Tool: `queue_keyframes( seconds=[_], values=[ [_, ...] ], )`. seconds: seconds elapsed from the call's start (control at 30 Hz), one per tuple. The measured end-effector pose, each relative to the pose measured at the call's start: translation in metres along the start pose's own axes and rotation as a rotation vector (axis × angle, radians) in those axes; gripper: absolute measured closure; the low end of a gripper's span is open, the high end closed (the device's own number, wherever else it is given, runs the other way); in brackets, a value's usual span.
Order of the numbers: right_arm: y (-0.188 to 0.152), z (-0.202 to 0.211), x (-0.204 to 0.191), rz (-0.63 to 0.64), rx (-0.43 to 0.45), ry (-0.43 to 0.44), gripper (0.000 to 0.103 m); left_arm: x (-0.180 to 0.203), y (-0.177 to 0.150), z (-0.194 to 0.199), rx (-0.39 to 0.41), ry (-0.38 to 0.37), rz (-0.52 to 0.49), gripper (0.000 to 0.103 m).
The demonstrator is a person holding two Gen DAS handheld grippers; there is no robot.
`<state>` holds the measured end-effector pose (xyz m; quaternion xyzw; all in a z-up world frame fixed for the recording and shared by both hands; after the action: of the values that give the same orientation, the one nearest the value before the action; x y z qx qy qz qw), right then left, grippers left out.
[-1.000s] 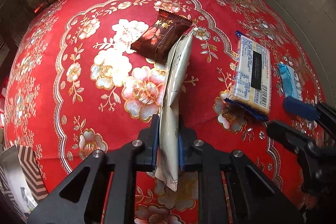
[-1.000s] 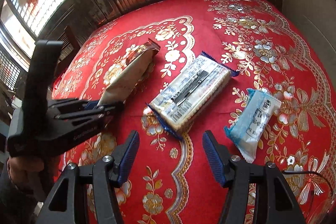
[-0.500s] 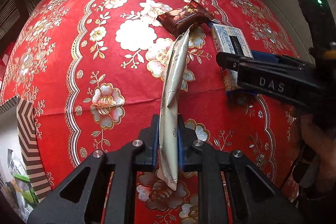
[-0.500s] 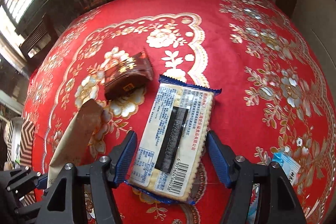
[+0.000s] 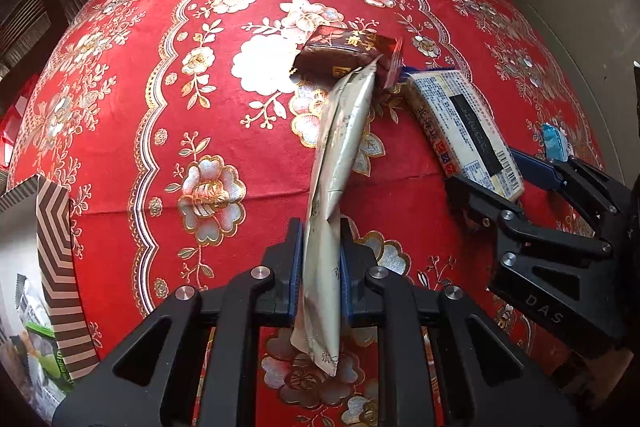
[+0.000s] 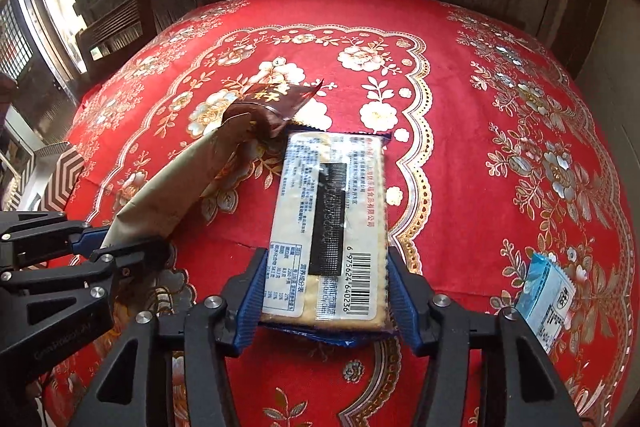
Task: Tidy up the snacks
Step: 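Carry the beige pack and biscuit bar over the tray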
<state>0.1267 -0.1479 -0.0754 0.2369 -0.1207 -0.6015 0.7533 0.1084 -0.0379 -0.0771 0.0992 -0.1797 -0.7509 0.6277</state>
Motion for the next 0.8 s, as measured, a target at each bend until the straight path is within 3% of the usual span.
queue_keyframes(
  seconds=[0.23,0.5,0.8],
  values=[
    [-0.026,0.024,-0.013,-0.032,0.015,0.064,0.049,-0.011,-0.019,0.028,0.041,0.014,0.029,0.089],
    [-0.046,0.059,-0.044,-0.028,0.052,0.119,0.049,-0.026,-0.05,0.064,0.072,-0.04,0.097,0.089],
    [-0.041,0.088,-0.102,0.031,0.095,0.198,0.049,-0.068,-0.078,0.108,0.139,0.049,0.164,0.089]
  ],
)
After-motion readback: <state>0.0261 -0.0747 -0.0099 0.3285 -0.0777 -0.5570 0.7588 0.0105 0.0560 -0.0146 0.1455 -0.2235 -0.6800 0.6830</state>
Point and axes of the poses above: each gripper's, at about its wrist camera, not at the fingertips, and z roughly against the way its jaws point, x to its right, y to its top, the point moved 10 cm from there along -z, roughly the way its jaws point, and after that the axes turned 2 degrees about x, right-handed, at the moved point
